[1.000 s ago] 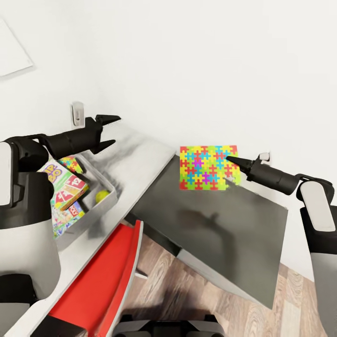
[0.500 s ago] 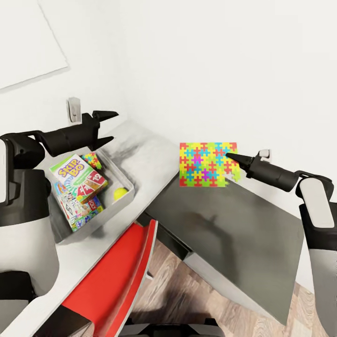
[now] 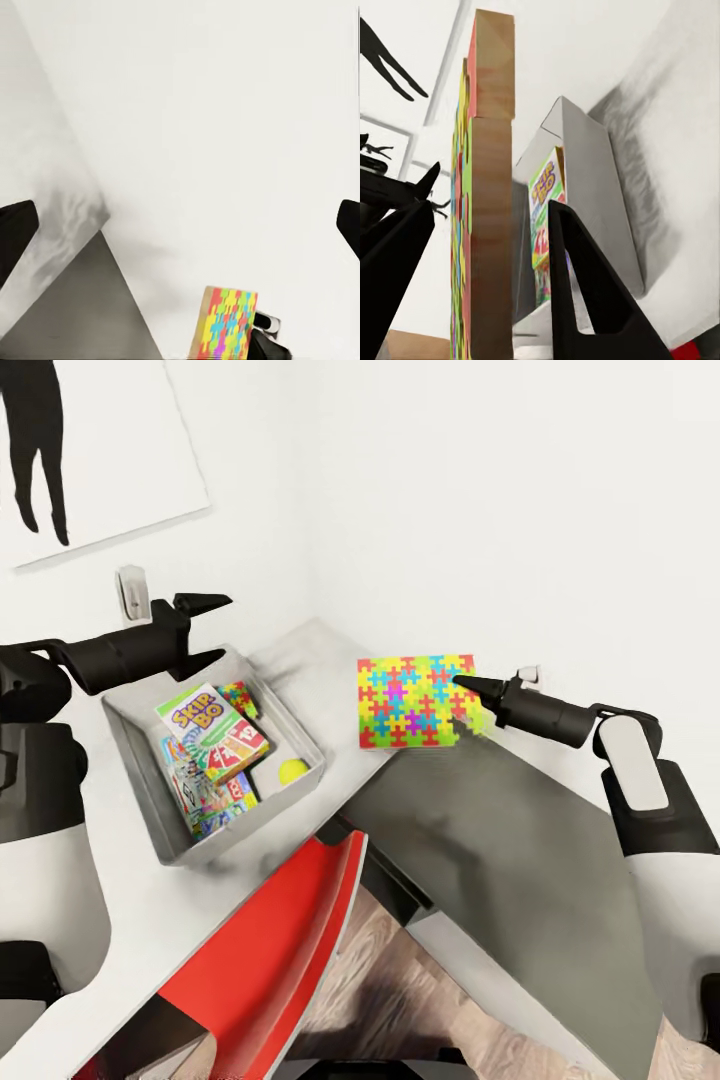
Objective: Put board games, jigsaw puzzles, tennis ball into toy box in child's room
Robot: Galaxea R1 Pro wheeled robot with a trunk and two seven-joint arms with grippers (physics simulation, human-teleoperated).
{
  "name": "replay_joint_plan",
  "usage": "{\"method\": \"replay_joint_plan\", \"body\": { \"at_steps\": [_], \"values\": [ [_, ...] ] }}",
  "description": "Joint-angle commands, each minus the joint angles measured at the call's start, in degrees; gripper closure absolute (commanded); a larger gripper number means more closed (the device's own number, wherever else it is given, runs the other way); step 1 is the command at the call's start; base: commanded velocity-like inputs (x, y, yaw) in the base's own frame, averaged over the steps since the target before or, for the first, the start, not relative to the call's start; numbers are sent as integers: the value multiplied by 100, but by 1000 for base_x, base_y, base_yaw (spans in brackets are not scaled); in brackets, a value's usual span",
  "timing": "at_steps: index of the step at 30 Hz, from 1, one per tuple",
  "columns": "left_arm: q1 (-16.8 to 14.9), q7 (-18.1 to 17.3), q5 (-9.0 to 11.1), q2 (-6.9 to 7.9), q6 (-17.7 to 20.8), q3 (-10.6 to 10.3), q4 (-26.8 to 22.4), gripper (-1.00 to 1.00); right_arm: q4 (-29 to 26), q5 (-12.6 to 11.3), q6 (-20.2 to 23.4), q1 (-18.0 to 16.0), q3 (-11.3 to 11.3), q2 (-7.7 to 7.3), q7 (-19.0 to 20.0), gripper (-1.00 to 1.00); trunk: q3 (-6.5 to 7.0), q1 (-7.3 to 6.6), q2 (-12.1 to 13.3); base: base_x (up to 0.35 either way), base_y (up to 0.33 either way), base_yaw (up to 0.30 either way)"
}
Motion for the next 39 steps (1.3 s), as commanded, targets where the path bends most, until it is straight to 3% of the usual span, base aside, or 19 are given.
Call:
{"method": "replay_joint_plan", "body": {
  "at_steps": [1, 6, 13, 26, 39],
  "values": [
    [-3, 59, 66, 21, 15, 12, -1, -100, 98, 42, 23, -79, 11, 46, 50, 100, -1, 3, -10, 0, 0, 207],
    [33, 56, 108, 160, 15, 31, -1, -100, 665, 45, 23, -496, 264, 234, 50, 100, 35, 3, -10, 0, 0, 207],
    [81, 53, 128, 265, 15, 37, -1, -100, 1277, 43, 23, -997, 657, 359, 50, 100, 85, 3, -10, 0, 0, 205],
    [100, 52, 134, 308, 15, 39, -1, -100, 1788, 46, 23, -1466, 818, 516, 50, 100, 178, 3, -10, 0, 0, 204],
    [101, 52, 135, 312, 15, 32, -1, -100, 1953, 47, 23, -1572, 919, 607, 50, 100, 271, 3, -10, 0, 0, 204]
  ]
}}
